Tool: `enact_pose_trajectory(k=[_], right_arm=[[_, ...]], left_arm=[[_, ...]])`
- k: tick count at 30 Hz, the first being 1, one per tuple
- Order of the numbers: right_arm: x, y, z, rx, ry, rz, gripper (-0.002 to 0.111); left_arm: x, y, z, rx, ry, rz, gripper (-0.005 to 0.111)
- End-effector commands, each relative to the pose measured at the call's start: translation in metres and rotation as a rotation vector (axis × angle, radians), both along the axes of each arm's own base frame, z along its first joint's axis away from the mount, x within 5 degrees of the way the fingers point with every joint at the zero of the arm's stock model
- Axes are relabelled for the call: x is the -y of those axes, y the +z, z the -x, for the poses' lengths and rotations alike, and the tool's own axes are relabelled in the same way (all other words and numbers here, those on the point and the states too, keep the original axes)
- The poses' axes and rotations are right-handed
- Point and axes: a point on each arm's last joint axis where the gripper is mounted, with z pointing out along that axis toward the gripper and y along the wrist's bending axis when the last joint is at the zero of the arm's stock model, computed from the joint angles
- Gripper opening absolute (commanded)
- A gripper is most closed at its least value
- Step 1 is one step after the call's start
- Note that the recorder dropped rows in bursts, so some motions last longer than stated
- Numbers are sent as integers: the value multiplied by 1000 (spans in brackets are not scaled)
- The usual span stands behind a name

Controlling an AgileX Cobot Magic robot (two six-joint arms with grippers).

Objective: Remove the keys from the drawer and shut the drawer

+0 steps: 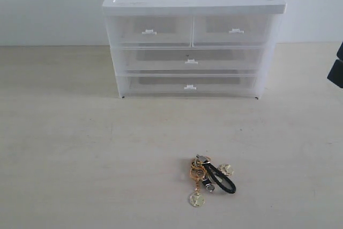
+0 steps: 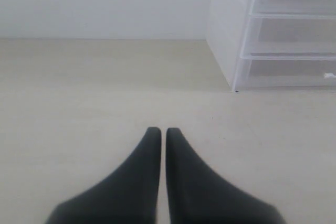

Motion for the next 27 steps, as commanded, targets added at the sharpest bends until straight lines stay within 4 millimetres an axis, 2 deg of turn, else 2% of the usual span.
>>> enact_pose_trajectory(k=[1,13,17,20,23,27], right_arm=[[1,0,1,7,-6,7,0],[1,0,1,7,-6,7,0],[1,0,1,30,9,91,0],[3,0,1,24,3,92,0],[8,5,10,32,-1,72,0],[14,9,34,0,53,61,0]], left_arm=[[0,0,0,0,6,19,4],[0,0,0,0,6,19,4],[0,0,0,0,6,19,4],[0,0,0,0,6,19,4],[0,0,0,0,6,19,4],[0,0,0,0,6,19,4]])
